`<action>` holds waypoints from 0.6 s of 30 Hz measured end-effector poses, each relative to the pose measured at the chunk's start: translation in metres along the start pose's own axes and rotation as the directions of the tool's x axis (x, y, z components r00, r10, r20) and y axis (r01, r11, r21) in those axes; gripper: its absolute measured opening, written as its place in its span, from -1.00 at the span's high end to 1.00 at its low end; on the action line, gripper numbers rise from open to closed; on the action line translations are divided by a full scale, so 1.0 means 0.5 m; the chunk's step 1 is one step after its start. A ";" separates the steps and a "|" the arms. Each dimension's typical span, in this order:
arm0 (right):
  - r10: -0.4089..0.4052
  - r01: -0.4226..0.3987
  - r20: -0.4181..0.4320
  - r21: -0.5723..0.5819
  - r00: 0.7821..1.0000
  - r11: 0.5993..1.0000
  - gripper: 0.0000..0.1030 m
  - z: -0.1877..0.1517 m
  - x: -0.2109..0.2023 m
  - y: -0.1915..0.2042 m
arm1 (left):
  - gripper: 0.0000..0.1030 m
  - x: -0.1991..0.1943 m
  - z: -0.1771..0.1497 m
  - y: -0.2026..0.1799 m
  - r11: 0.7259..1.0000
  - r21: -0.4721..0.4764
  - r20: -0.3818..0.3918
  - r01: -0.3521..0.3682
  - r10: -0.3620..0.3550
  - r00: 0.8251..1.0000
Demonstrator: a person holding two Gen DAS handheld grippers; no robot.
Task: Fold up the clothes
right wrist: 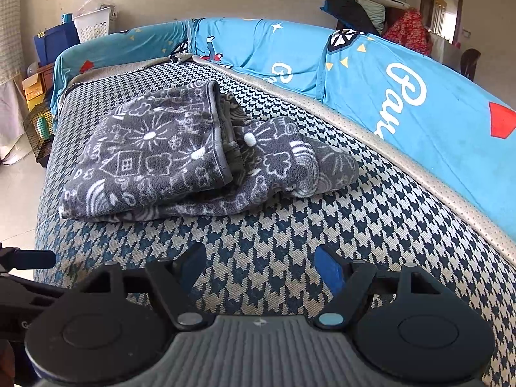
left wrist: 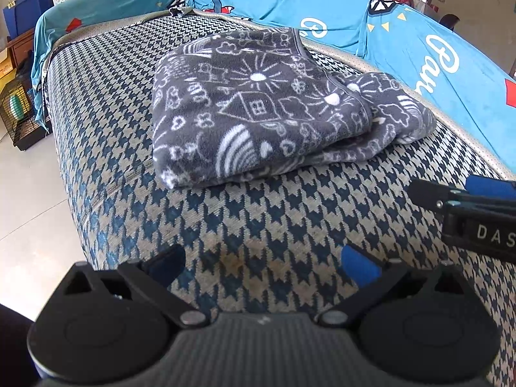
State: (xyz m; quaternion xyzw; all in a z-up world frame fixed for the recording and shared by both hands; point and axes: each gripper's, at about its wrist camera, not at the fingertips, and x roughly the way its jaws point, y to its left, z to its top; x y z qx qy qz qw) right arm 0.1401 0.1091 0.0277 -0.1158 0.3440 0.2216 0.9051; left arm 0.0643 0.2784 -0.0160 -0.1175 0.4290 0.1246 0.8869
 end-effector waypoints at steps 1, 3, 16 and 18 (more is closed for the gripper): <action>0.001 -0.001 0.006 -0.007 1.000 1.000 -0.52 0.002 -0.005 0.001 | -1.00 -0.005 -0.002 -0.003 1.000 0.008 0.011 -0.003 0.003 1.000; 0.002 -0.001 0.019 -0.024 1.000 1.000 -0.60 0.004 -0.013 0.005 | -1.00 -0.016 -0.003 -0.008 1.000 0.026 0.043 -0.011 0.010 0.999; -0.003 0.010 0.091 -0.082 0.996 0.997 -0.66 0.018 -0.041 0.033 | -1.00 -0.044 0.002 0.006 1.000 -0.012 0.100 -0.004 0.005 0.995; -0.004 0.012 0.097 -0.082 0.995 0.997 -0.66 0.020 -0.041 0.033 | -1.00 -0.044 0.004 0.009 1.000 -0.018 0.098 -0.002 0.004 0.995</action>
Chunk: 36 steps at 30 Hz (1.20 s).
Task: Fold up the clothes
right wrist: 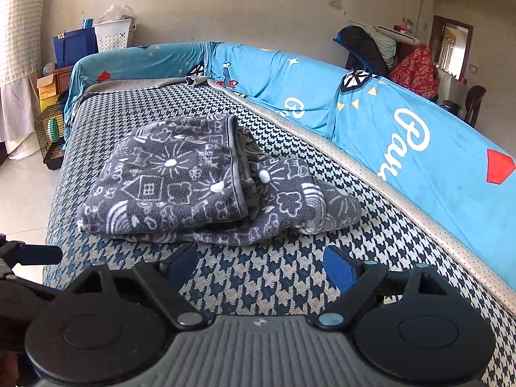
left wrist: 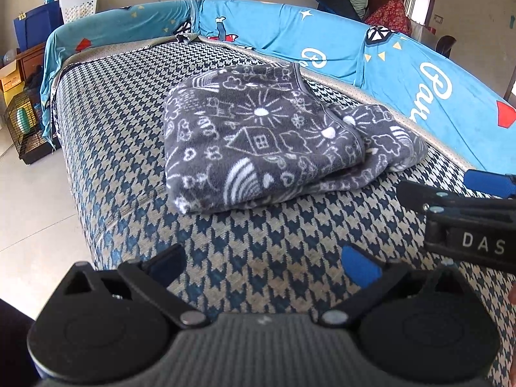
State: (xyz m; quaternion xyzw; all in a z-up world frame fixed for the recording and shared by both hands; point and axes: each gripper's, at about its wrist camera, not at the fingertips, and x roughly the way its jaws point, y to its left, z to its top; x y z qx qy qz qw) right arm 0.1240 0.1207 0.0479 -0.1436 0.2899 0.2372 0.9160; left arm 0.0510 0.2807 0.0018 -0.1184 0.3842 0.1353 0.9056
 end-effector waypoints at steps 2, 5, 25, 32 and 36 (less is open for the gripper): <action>0.000 0.000 0.002 0.004 1.000 1.000 -0.66 0.001 0.001 -0.001 | -1.00 0.000 0.001 0.002 1.000 -0.002 -0.002 -0.001 0.001 1.000; -0.002 0.002 0.002 0.010 1.000 1.000 -0.66 0.001 0.005 -0.001 | -1.00 0.002 0.002 0.005 1.000 -0.006 -0.005 -0.002 0.002 1.000; 0.002 -0.002 -0.005 0.012 1.000 1.000 -0.66 -0.001 0.018 0.004 | -1.00 0.005 0.003 0.010 1.000 0.001 -0.001 -0.011 0.011 1.000; 0.001 -0.001 -0.008 0.010 1.000 1.000 -0.66 -0.001 0.021 0.005 | -1.00 0.006 0.002 0.010 1.000 0.004 -0.007 -0.014 0.014 1.000; 0.001 -0.001 -0.010 0.008 1.000 1.000 -0.66 -0.002 0.023 0.006 | -1.00 0.009 0.003 0.011 1.000 0.004 -0.013 -0.013 0.013 1.000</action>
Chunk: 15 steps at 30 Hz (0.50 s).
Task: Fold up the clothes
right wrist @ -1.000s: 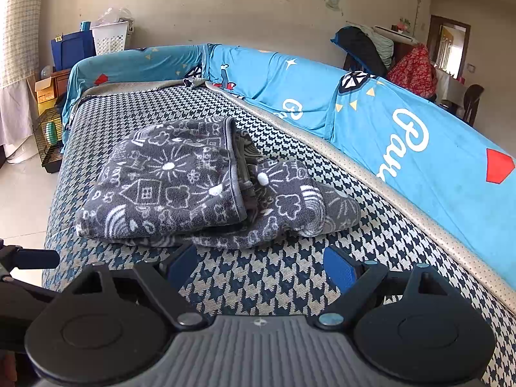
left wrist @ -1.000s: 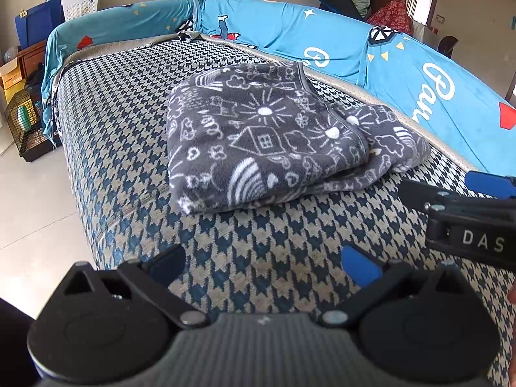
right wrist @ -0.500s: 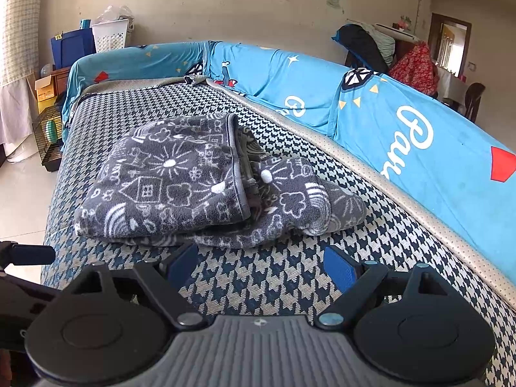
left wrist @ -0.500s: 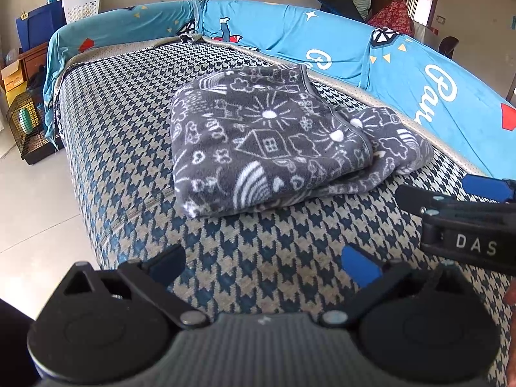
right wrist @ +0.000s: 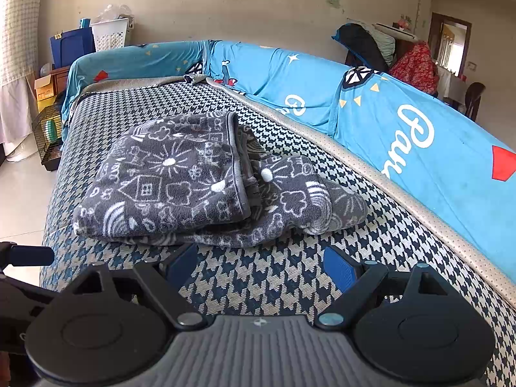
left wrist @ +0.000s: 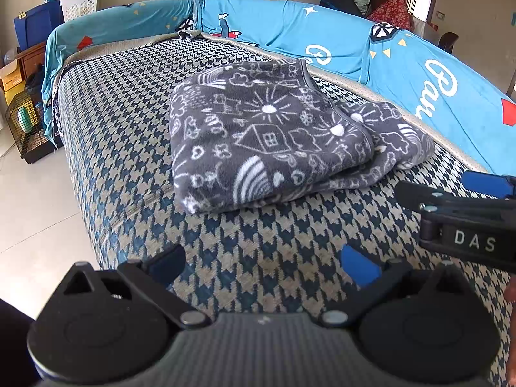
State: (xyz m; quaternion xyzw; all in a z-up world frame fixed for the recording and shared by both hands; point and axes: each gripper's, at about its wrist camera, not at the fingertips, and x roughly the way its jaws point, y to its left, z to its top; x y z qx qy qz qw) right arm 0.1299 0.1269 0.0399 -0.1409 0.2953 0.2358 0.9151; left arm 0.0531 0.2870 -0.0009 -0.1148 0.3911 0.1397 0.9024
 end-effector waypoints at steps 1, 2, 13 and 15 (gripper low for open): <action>0.000 0.000 0.000 0.000 1.000 1.000 -0.66 0.000 0.000 0.000 | -1.00 0.000 0.000 0.000 1.000 0.000 0.000 -0.002 0.002 1.000; 0.001 -0.001 -0.001 0.001 1.000 1.000 -0.66 0.000 0.001 0.000 | -1.00 0.000 0.000 0.001 1.000 0.001 0.003 -0.003 0.003 1.000; 0.004 -0.004 -0.005 -0.005 1.000 1.000 -0.66 0.000 0.005 0.004 | -1.00 0.002 0.000 0.002 1.000 0.007 0.000 -0.006 0.006 1.000; 0.004 -0.004 -0.005 -0.005 1.000 1.000 -0.66 -0.001 0.005 0.004 | -1.00 0.003 0.000 0.002 1.000 0.008 0.000 -0.006 0.006 1.000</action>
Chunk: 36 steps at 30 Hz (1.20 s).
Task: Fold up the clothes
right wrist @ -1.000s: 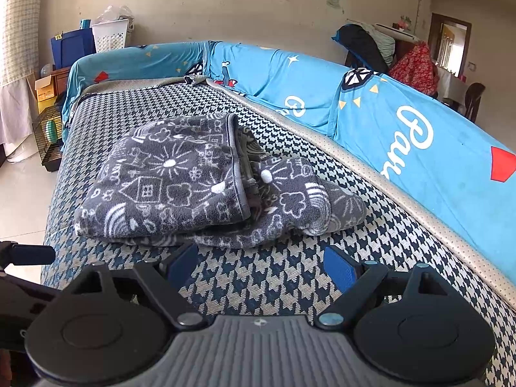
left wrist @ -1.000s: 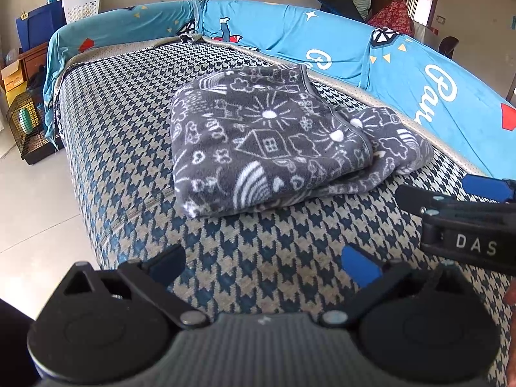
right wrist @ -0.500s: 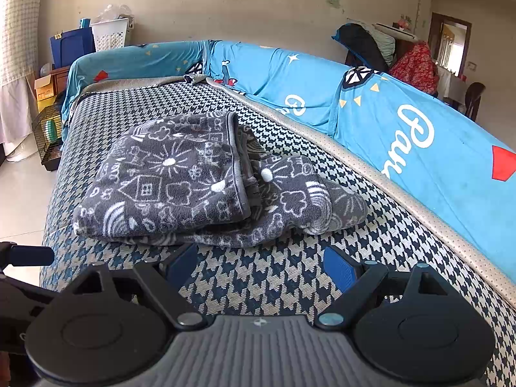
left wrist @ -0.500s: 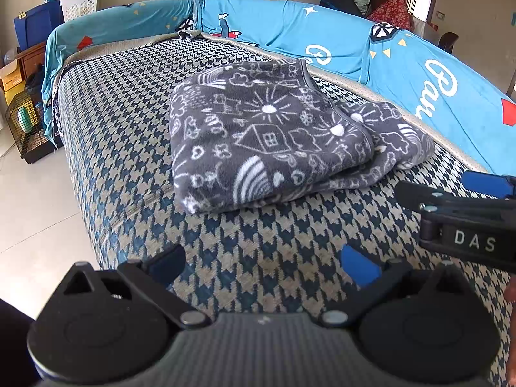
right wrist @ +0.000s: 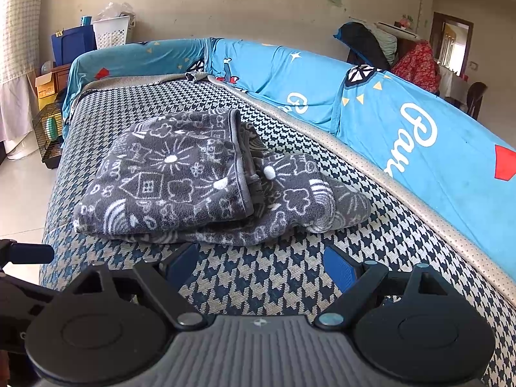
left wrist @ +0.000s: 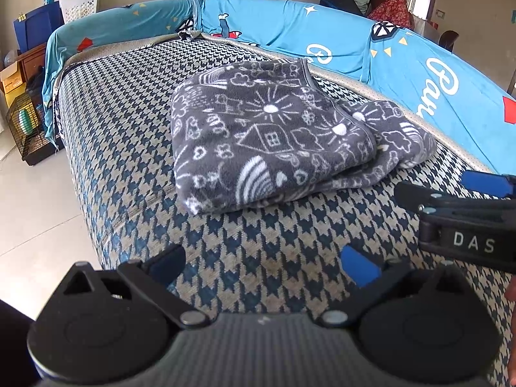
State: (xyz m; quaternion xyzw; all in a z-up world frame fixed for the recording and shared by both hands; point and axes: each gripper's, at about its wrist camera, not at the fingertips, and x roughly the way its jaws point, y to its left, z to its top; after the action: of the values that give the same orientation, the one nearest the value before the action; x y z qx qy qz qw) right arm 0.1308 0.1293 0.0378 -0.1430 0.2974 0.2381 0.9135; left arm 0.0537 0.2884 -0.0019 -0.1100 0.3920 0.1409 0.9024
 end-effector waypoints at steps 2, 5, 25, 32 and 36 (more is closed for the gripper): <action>0.000 0.000 0.000 0.001 1.000 1.000 -0.66 0.000 0.000 0.000 | -1.00 0.000 0.000 0.000 1.000 -0.001 0.000 -0.001 0.001 1.000; 0.000 0.000 -0.001 0.002 1.000 1.000 -0.66 -0.001 0.001 -0.001 | -1.00 0.000 0.000 0.000 1.000 -0.001 -0.002 -0.001 0.001 1.000; -0.004 0.003 -0.006 -0.004 1.000 1.000 -0.66 -0.003 0.004 0.000 | -1.00 0.005 -0.003 -0.002 1.000 0.016 -0.025 -0.003 0.003 1.000; -0.003 0.003 -0.008 -0.005 1.000 1.000 -0.66 -0.003 0.005 -0.001 | -1.00 0.008 -0.001 -0.002 1.000 0.017 -0.025 -0.004 0.005 1.000; -0.003 0.003 -0.009 -0.005 1.000 1.000 -0.66 -0.003 0.006 -0.001 | -1.00 0.008 -0.001 -0.002 1.000 0.018 -0.024 -0.003 0.003 1.000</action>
State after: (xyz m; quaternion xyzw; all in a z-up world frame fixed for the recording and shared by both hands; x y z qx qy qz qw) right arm 0.1323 0.1295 0.0348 -0.1470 0.3008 0.2369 0.9120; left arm 0.0563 0.2880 -0.0053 -0.1032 0.4044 0.1376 0.8983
